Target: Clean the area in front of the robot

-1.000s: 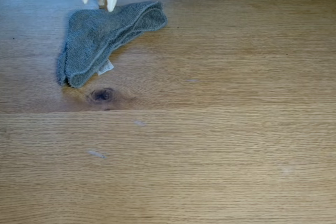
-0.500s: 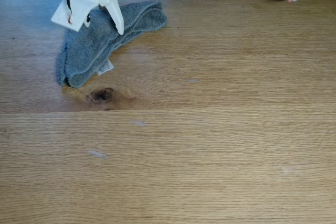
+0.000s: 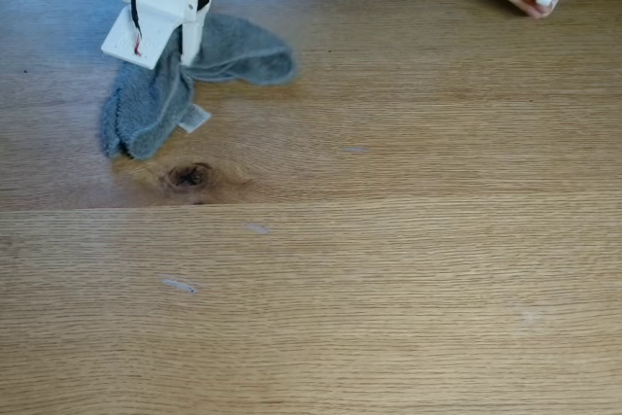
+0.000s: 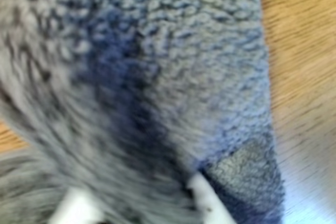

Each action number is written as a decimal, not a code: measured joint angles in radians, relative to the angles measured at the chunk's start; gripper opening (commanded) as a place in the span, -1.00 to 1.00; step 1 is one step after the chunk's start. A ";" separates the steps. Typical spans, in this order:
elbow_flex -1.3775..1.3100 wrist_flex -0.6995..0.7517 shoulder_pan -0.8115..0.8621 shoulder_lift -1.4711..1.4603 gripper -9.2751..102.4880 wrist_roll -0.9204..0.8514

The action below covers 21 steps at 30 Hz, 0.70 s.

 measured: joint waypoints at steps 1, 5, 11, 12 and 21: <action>0.000 0.000 -0.005 -0.002 -0.84 0.000; 0.000 0.002 -0.012 -0.002 -0.84 0.014; 0.003 0.005 -0.046 0.075 -0.84 0.054; 0.002 0.011 -0.061 0.103 -0.84 0.052; 0.002 0.247 -0.279 0.494 -0.84 0.141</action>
